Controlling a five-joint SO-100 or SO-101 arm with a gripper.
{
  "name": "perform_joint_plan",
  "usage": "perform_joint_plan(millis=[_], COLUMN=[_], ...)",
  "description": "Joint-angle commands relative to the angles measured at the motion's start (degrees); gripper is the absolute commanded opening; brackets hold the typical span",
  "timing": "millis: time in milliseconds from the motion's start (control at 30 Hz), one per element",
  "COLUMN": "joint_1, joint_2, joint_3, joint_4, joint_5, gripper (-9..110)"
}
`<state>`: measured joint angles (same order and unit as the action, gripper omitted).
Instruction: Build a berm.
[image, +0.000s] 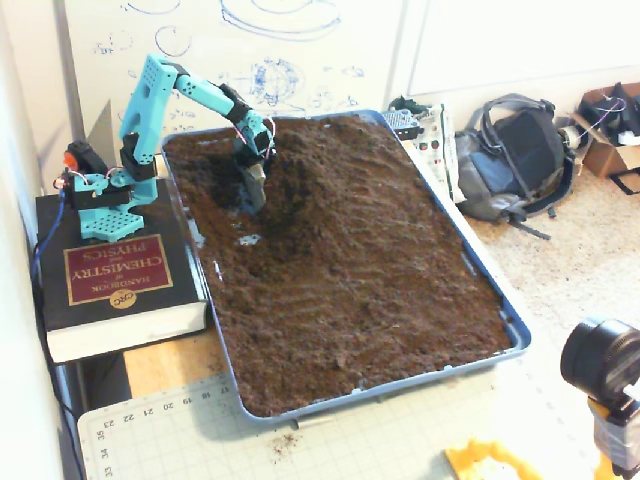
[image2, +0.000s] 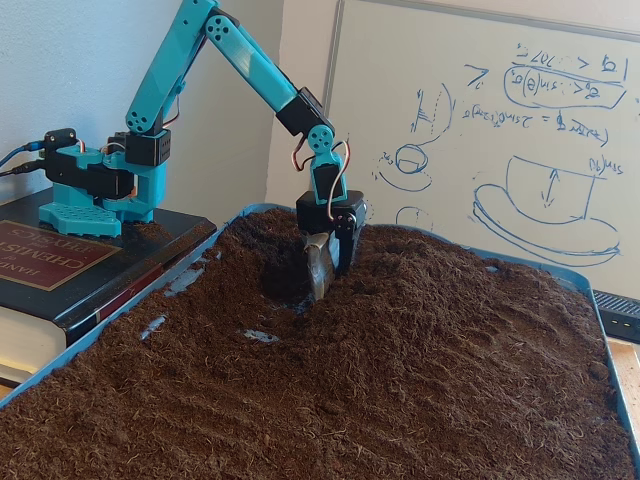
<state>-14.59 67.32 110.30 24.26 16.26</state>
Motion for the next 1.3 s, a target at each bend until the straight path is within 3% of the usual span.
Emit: perform_joint_plan(millis=[0,1267], joint_1=[5.98,-2.11], joint_2=[6.24,26.37], joint_3=[-13.27,-14.33], joint_4=[-2.46,-3.25], joint_5=[3.52,4.31], gripper=[0,0])
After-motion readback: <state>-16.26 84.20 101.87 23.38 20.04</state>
